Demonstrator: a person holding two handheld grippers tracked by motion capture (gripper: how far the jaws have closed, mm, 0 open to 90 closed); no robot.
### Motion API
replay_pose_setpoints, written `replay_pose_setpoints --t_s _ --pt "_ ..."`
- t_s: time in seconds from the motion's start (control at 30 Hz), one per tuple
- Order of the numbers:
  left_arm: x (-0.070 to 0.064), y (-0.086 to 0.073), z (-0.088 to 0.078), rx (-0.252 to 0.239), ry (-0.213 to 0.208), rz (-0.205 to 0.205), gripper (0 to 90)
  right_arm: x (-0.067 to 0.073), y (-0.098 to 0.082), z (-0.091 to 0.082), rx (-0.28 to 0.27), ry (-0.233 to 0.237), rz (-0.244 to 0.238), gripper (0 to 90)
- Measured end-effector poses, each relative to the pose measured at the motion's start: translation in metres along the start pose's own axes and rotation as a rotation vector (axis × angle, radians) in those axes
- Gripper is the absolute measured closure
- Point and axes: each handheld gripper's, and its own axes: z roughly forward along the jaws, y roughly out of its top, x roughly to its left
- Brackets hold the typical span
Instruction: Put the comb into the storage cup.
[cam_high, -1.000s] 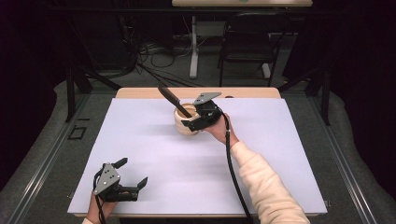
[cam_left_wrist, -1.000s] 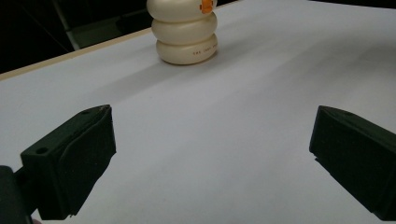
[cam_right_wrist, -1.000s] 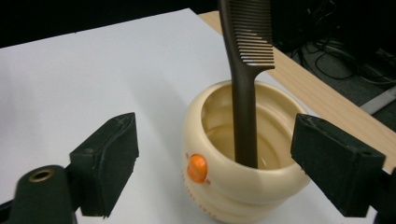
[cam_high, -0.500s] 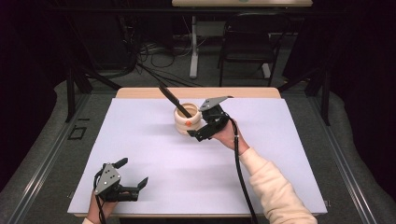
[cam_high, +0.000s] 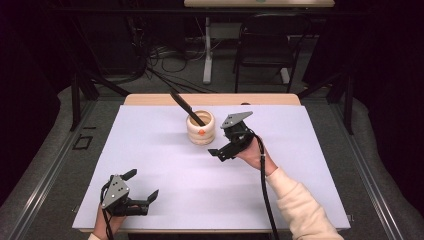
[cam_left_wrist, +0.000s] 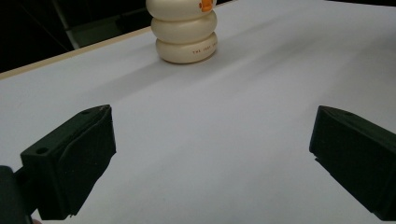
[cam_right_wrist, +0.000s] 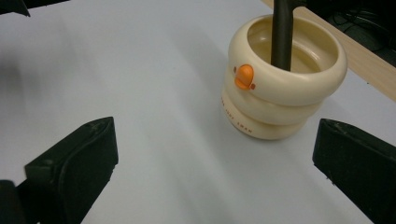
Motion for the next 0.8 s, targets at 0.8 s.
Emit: replay_pose_setpoints --t_s 0.8 --pt "0.0 0.0 0.0 0.001 -0.003 -0.001 0.4 0.023 -0.044 -0.024 0.109 0.016 0.014 0.0"
